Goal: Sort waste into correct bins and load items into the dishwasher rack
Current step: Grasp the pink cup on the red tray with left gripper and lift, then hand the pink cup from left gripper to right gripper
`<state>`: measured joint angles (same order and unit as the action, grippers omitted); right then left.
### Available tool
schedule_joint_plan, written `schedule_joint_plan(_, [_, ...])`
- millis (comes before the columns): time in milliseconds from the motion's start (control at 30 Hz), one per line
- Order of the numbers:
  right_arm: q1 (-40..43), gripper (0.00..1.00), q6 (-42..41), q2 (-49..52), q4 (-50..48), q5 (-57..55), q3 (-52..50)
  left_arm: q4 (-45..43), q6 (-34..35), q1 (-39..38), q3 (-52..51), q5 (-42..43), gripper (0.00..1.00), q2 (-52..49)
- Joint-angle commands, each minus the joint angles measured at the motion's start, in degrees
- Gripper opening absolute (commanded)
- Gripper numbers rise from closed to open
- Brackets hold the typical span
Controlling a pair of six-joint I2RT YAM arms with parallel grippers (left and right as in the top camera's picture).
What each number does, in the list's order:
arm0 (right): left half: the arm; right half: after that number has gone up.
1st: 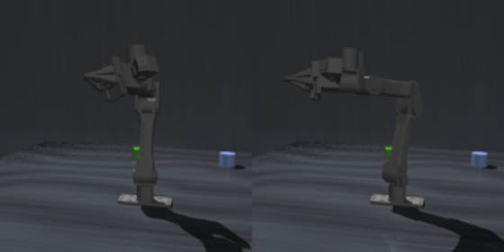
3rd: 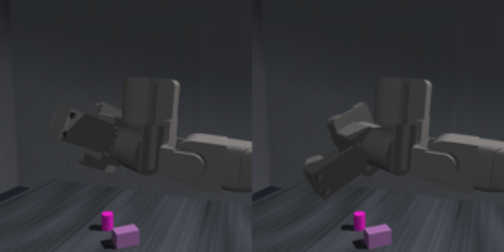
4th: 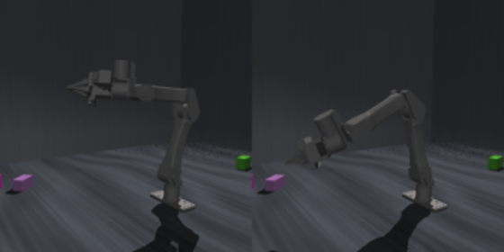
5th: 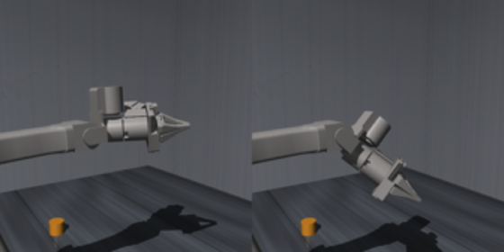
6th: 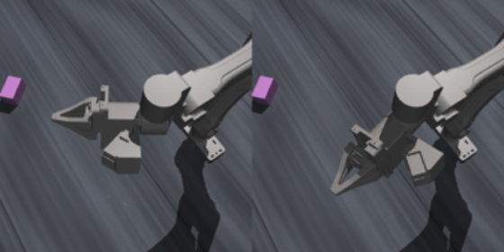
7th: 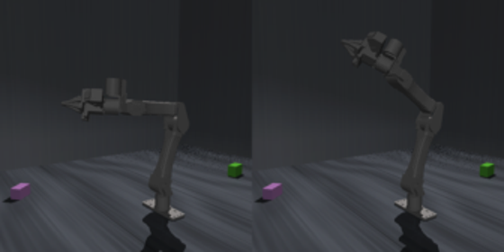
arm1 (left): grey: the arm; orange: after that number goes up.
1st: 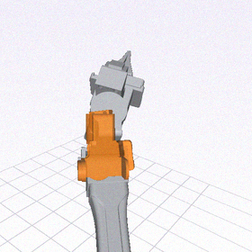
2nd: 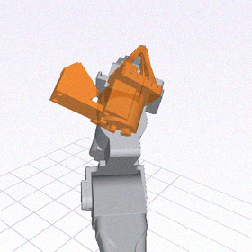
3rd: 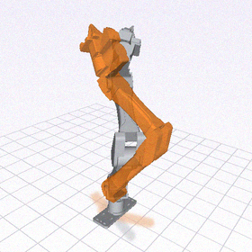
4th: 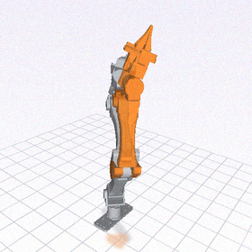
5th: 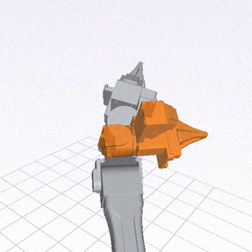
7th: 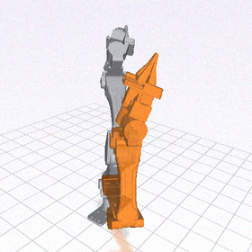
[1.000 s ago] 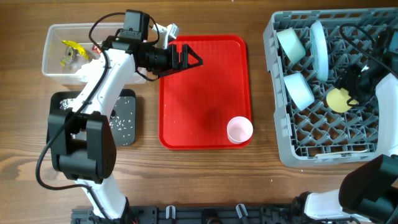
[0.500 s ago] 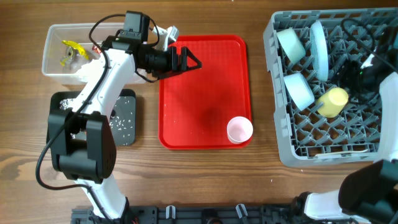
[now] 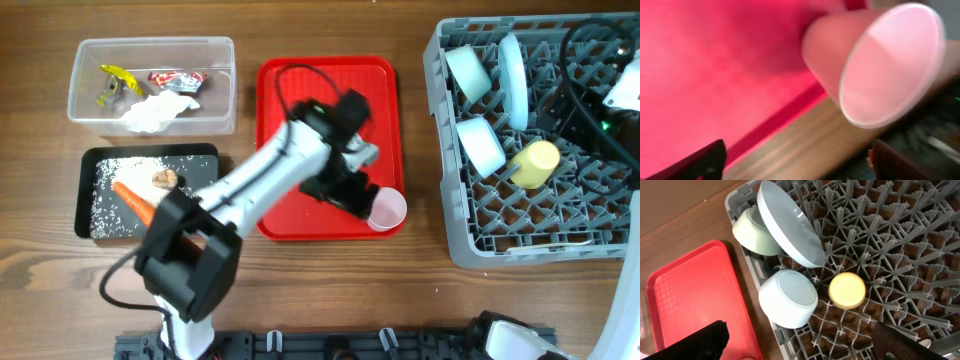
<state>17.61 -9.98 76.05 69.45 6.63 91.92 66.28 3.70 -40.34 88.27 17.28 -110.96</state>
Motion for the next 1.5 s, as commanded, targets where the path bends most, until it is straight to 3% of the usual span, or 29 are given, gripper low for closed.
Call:
schedule_joint_plan(0, [-0.1, 0.95, 2.1, 0.2, 0.1, 1.0, -0.1, -3.4, 7.8, -3.9, 0.1, -15.0, 0.92, 1.4])
schedule_joint_plan(167, [-0.1, 0.95, 2.1, 0.2, 0.1, 1.0, -0.1, -10.1, 10.4, -3.3, -0.7, -15.0, 0.78, 1.3])
schedule_joint_plan(300, [-0.1, 0.94, 2.3, 0.2, 0.3, 0.9, -0.1, -15.4, 12.2, -3.4, -3.2, -13.0, 0.47, 0.9])
schedule_joint_plan(433, [-0.1, 0.95, 2.3, 0.2, 0.3, 0.9, -0.1, -14.9, 12.2, -3.4, -5.2, -10.8, 0.34, 0.0])
schedule_joint_plan(533, [-0.1, 0.94, 2.3, 0.2, 0.3, 0.9, -0.1, -15.0, 12.2, -3.4, -5.4, -10.8, 0.07, 0.0])
schedule_joint_plan(567, [-0.1, 0.94, 2.4, 0.2, 0.3, 0.9, -0.1, -15.1, 12.2, -3.3, -5.4, -10.9, 0.04, 0.0])
schedule_joint_plan(667, [-0.1, 0.94, 2.4, 0.2, 0.1, 2.0, -0.1, -14.3, 12.0, -0.7, -3.0, -13.5, 0.04, 1.5])
schedule_joint_plan(767, [-0.1, 0.95, 3.1, 0.2, -0.2, 9.0, -0.2, -13.4, 12.4, 5.2, 1.3, -7.6, 0.04, 5.8])
schedule_joint_plan(900, [-0.3, 0.95, 10.8, 0.2, -3.9, 30.4, -3.3, -20.0, 11.8, 19.1, 2.7, 25.5, 0.04, 11.9])
schedule_joint_plan(967, [-1.0, 0.96, 13.2, 0.5, -7.3, 39.7, -6.2, -25.3, 11.7, 26.2, 2.7, 47.9, 0.04, 11.9])
schedule_joint_plan(1067, [-3.2, 0.98, 13.2, 1.0, -16.3, 52.7, -11.8, -29.7, 11.5, 30.7, 2.7, 65.0, 0.04, 10.9])
schedule_joint_plan(1167, [-7.2, 1.00, 12.0, 2.2, -26.5, 63.1, -15.8, -29.7, 8.7, 30.5, 2.7, 69.2, 0.04, 10.9])
schedule_joint_plan(1467, [-18.8, 1.00, -4.5, 7.4, -56.0, 71.6, -18.6, -30.8, 5.7, 26.9, 2.7, 69.7, 0.04, 10.9])
